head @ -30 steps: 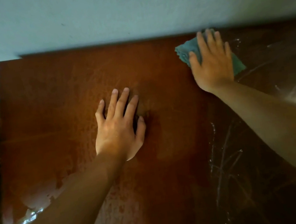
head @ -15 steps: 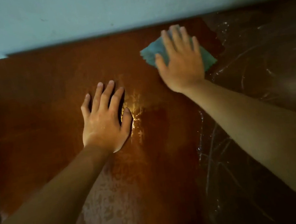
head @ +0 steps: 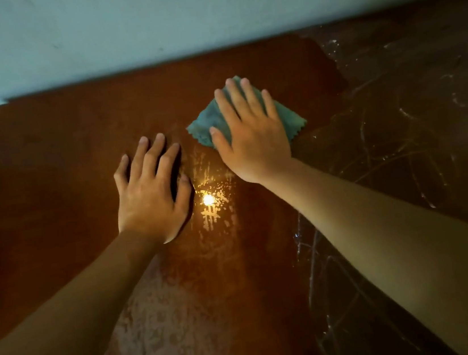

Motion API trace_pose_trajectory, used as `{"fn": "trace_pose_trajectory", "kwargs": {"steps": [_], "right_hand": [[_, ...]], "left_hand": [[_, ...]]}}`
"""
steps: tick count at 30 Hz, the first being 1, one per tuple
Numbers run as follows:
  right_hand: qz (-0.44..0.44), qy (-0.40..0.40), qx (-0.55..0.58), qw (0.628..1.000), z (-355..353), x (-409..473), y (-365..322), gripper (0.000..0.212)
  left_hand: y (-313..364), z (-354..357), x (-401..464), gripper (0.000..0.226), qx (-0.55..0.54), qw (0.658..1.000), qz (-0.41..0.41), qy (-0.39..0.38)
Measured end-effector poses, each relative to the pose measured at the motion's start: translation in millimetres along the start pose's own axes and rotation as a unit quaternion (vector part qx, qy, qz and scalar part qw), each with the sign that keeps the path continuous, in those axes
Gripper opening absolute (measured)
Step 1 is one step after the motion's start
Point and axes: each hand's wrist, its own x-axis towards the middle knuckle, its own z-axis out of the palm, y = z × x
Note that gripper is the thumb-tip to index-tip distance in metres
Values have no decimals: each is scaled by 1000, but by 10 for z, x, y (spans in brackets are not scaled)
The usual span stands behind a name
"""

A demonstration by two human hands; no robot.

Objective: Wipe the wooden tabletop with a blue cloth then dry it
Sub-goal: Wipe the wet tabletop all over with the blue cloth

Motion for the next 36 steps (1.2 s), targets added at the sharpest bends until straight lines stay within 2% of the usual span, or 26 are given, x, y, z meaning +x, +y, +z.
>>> {"fn": "trace_pose_trajectory", "kwargs": {"steps": [2, 6, 10, 12, 14, 18, 24, 27, 32, 36], "right_hand": [[-6, 5, -10, 1000, -45, 11, 279, 67], [96, -11, -29, 995, -187, 64, 1021, 71], [131, -7, -27, 991, -208, 16, 1011, 68], [103, 3, -25, 994, -177, -102, 778, 68], [23, -7, -29, 999, -126, -291, 576, 67], [-77, -20, -32, 996, -85, -300, 672, 66], [-21, -28, -41, 999, -225, 306, 1050, 66], [-28, -32, -43, 998, -207, 18, 968, 66], [-106, -33, -41, 993, -138, -847, 803, 65], [-109, -49, -42, 992, -167, -615, 860, 67]], "left_hand": [[38, -30, 9, 62, 8, 1000, -9, -5], [298, -68, 80, 58, 11, 1000, -10, -8], [778, 19, 75, 54, -16, 999, 31, -11], [973, 118, 13, 54, -14, 999, 22, -30], [1066, 216, -51, 55, 4, 999, 5, -41], [1072, 282, -74, 57, 15, 1000, -2, -19], [1096, 286, -83, 56, 24, 1000, 5, -3], [1082, 304, -83, 56, 29, 1000, 8, -2], [1073, 300, -75, 61, 36, 999, 9, -17], [1082, 308, -72, 59, 32, 999, 5, -5]]}}
